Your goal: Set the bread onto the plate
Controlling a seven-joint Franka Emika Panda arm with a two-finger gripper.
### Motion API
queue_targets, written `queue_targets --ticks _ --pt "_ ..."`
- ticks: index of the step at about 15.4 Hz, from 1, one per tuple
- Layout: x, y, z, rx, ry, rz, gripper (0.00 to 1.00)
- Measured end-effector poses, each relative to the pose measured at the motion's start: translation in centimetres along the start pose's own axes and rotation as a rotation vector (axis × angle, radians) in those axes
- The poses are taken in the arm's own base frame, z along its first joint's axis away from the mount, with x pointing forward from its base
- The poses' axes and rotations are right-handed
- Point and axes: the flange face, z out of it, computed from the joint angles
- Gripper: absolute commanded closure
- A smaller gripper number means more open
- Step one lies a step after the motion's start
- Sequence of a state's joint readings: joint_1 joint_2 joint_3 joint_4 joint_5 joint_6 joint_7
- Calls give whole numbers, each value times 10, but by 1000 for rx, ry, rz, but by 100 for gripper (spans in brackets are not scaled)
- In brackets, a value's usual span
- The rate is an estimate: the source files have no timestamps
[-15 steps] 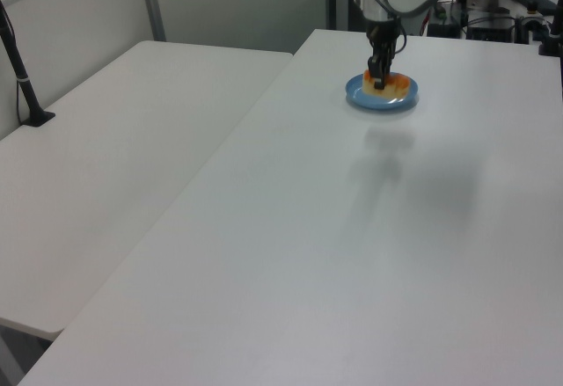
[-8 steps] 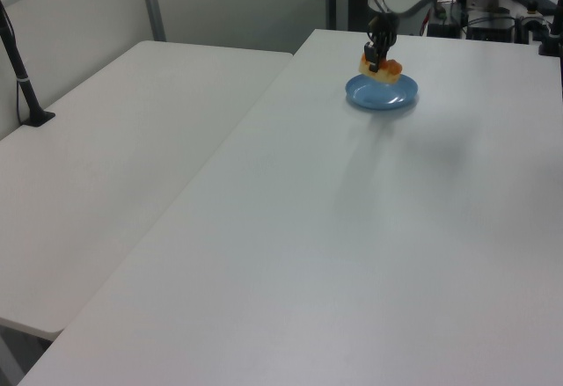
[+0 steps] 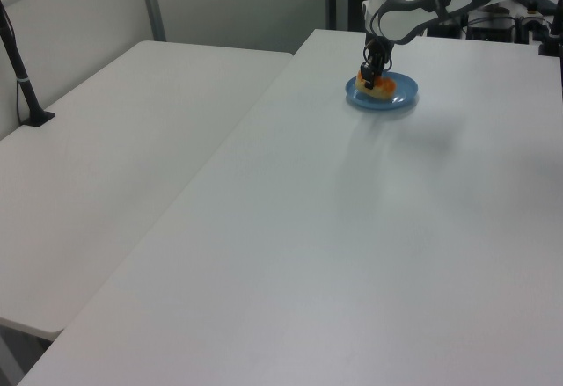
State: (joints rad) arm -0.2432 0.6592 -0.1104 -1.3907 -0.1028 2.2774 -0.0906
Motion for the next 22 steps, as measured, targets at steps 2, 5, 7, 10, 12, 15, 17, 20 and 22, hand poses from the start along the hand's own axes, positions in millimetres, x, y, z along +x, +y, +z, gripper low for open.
queue_targets --ticks 2,5,7,10,12,15,17,20,22 --pt "1 0 -1 0 3 1 18" --pt "-1 0 2 0 -3 0 0" --pt "-1 -1 5 1 -8 -1 0" --pt "-2 -1 6 1 -9 -1 0" --pt "0 -2 3 2 -4 -2 0" --pt "6 -2 -22 4 19 -2 0" --pt "6 -3 -54 10 4 -1 0" --pt "3 -23 -111 47 -26 -8 0" --pt "-4 -55 -156 79 -50 -4 0"
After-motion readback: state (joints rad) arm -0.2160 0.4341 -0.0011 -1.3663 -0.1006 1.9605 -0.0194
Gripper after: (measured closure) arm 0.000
